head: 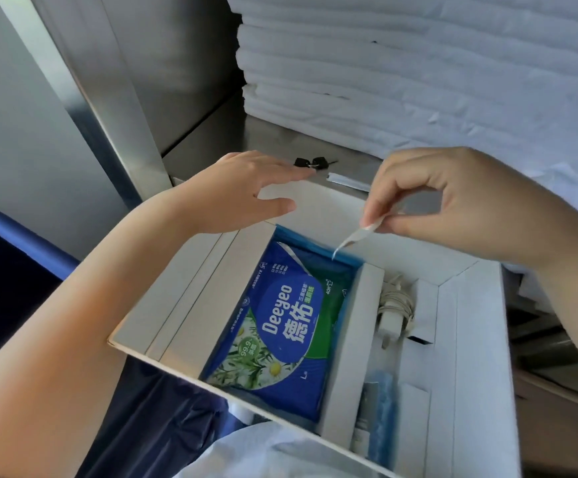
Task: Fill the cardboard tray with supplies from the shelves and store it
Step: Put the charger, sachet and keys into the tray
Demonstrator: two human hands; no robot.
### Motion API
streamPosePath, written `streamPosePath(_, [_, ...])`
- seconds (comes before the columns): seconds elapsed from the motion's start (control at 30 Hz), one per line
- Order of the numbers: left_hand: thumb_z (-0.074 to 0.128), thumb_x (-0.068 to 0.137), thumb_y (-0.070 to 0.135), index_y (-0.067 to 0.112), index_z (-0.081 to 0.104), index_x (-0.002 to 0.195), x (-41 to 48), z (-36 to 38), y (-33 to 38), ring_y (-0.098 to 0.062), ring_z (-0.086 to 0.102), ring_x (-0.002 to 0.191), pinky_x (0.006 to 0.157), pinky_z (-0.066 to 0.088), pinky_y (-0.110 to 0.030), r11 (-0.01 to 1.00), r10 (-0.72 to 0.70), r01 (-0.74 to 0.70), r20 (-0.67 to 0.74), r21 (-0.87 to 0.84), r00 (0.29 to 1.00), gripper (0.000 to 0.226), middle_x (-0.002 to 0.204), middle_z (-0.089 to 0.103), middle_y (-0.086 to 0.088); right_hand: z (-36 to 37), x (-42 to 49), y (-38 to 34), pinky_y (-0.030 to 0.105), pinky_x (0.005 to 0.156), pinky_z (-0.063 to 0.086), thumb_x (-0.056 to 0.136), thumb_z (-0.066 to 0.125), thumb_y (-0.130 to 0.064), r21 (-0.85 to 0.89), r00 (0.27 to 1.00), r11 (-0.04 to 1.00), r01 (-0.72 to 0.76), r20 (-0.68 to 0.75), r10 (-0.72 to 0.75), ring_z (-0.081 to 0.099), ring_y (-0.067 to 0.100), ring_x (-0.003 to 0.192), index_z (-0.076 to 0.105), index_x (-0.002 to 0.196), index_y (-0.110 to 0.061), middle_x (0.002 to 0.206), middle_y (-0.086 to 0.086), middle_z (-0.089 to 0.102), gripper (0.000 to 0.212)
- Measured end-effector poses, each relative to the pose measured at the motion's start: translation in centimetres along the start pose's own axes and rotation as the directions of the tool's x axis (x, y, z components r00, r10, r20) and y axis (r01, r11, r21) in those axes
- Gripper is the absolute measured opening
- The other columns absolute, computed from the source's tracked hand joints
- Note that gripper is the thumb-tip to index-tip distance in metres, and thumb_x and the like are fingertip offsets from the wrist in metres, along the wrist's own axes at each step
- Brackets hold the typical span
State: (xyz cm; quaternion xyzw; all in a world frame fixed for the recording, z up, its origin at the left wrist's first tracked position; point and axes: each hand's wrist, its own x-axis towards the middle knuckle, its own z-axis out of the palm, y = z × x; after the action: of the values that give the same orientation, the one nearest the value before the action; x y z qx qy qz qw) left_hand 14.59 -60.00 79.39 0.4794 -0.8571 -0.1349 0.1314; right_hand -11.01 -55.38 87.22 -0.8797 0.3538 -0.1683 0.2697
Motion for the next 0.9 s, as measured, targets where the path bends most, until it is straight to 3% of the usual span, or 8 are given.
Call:
streamPosePath(0.13, [0.045,0.092,0.047,0.048,0.030,0.142,0.0,0.0,0.0,-0.010,0.030,0.136,0.109,0.018,-0.030,1.000,-0.016,0.016,0.010,0.008,1.000,0.052,0.147,0.041,0.011,2.2,-2.1,0.1,0.015,0.077,0.045,0.078,0.071,-0.026,0.027,0.950,0.998,-0.060,0.308,0.049,0.063,0.005,0.090,0.070,0.079,-0.038,0.090,-0.016,0.065,0.013])
streamPosePath(0.27, [0.045,0.092,0.045,0.046,0.031,0.143,-0.2,-0.1,0.2,-0.012,0.031,0.135,0.110,0.018,-0.031,1.000,-0.001,0.001,0.002,-0.006,1.000,0.052,0.146,0.043,0.009,4.6,-3.0,0.9,0.016,0.073,0.045,0.080,0.069,-0.016,-0.063,0.867,0.995,-0.081,0.488,0.102,0.059,-0.002,0.089,0.070,0.081,-0.038,0.090,-0.021,0.060,0.022])
streamPosePath(0.57, [0.046,0.094,0.044,0.046,0.032,0.143,-0.2,-0.1,0.1,-0.013,0.032,0.135,0.106,0.017,-0.027,1.000,0.007,-0.007,-0.008,-0.006,1.000,0.051,0.146,0.043,0.008,7.5,-3.4,1.1,0.024,0.077,0.046,0.081,0.063,-0.013,-0.226,0.742,0.973,-0.057,0.643,0.192,0.053,-0.001,0.088,0.069,0.083,-0.036,0.087,-0.018,0.055,0.024])
streamPosePath(0.9, [0.047,0.095,0.042,0.046,0.033,0.142,-0.3,-0.2,0.4,-0.011,0.031,0.135,0.106,0.017,-0.026,1.000,-0.007,0.007,-0.004,-0.025,1.000,0.050,0.145,0.043,0.012,7.7,-3.2,1.5,0.022,0.078,0.047,0.084,0.067,-0.022,-0.227,0.683,0.968,-0.103,0.692,0.235,0.053,-0.004,0.089,0.071,0.089,-0.039,0.090,-0.020,0.056,0.018])
